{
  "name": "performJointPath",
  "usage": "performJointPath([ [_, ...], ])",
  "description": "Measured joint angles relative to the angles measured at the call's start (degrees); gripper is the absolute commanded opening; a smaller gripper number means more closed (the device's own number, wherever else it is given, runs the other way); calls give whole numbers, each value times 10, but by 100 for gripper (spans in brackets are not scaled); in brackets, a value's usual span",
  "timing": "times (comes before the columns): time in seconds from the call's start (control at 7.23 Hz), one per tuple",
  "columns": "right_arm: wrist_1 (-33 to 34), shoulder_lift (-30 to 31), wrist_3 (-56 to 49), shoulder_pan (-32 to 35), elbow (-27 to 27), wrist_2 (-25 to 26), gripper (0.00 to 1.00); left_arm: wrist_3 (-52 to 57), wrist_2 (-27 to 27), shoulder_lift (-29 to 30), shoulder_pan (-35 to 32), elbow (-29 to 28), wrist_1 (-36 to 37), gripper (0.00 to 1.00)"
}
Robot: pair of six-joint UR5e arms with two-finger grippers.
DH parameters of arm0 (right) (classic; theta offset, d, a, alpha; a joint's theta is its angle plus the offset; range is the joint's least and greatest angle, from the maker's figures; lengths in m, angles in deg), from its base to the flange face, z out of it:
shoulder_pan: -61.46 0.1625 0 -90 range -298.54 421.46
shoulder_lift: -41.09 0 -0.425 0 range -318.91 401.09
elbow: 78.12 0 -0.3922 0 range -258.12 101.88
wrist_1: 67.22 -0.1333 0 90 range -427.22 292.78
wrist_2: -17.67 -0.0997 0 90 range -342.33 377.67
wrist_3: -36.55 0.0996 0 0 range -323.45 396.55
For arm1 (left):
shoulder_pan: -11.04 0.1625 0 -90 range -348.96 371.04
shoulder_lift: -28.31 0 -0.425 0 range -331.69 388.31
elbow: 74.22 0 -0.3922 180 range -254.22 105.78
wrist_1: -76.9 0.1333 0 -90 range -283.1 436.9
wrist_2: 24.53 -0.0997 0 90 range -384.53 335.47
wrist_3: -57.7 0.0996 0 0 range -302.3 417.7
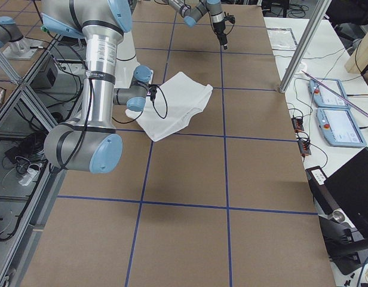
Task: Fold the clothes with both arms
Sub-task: 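Drag the shirt edge with the right gripper toward the robot, rotating it, then release and raise the right gripper while the left gripper reaches the shirt corner, then grasp the shirt corner with the left gripper and drag it sideways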
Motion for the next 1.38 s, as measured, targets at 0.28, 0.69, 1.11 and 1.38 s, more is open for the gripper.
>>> performJointPath([
  [0.28, -2, -25, 0, 60, -1, 0, 100, -1, 1, 4, 1, 5, -2, 100],
  [0.69, -3, -81, 0, 200, -1, 1, 100, -72, 4, 5, 59, 48, 1, 100],
  [1.11, -3, -96, -2, 303, 2, 0, 100, -255, -29, 6, 179, 81, 2, 100],
  [1.38, -3, -98, -2, 322, 6, 0, 100, -284, -74, 5, 237, 80, 2, 100],
])
